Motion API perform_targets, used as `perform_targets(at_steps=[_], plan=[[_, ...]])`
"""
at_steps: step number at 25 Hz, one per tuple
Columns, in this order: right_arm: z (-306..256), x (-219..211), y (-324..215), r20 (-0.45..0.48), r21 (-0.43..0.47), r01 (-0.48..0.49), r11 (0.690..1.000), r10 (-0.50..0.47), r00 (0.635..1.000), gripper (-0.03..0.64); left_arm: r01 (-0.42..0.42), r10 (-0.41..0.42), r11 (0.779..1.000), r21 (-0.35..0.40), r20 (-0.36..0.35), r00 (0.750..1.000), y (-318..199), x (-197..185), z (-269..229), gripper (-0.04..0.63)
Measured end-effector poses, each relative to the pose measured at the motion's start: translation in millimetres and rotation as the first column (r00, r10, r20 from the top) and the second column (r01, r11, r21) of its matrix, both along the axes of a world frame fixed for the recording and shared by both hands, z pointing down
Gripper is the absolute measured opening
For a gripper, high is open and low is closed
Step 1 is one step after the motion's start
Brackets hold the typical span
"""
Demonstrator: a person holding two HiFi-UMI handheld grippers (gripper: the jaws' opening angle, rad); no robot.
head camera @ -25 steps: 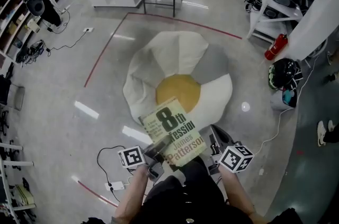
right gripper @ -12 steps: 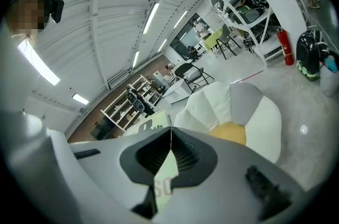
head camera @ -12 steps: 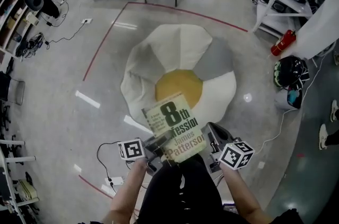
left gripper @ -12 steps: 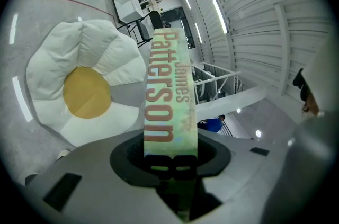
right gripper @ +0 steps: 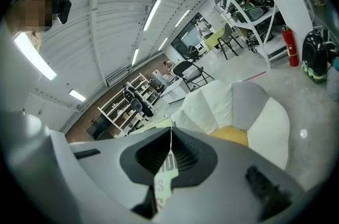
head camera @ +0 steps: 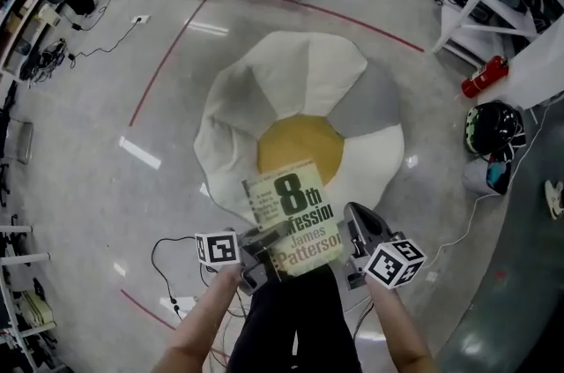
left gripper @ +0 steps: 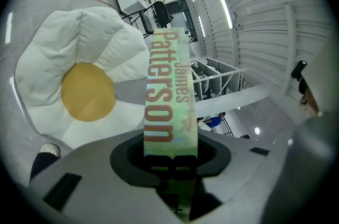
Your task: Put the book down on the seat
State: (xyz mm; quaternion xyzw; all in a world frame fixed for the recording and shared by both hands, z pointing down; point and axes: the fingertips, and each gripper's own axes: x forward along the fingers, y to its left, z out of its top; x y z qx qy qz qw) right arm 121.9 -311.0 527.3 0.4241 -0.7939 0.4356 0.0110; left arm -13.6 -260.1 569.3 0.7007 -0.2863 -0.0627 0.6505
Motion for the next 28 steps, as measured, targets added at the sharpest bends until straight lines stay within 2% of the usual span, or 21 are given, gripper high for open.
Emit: perform_targets(at_steps=[5,15,18,28], plan=[[43,-25,-11,-0.015,-0.014,-0.010,1.000,0.009,1.000,0.014,-0.021,0.021,1.000,-0.012,0.000,1.000,-10,-20,50,0.158],[154,-33,-11,-0.053,-0.055,-0.048,0.997,0.045,0.998,0.014,-0.018,0.015,0.998,-0.052,-0.046,0.999,-18,-28,167,0.158],[189,-35,-17,-0.072,-0.056,-0.041,0.998,0.037,0.997,0.013,-0.027,0.025,0.999,-0.038,-0.051,0.998,-24,-26,200,0.158],[311,-41,-44,-0.048,-0.055,-0.035,0.998,0.033,0.998,0.014,-0.004,0.004,1.000,-0.008,-0.068,0.998,-45,-18,317,0.158]])
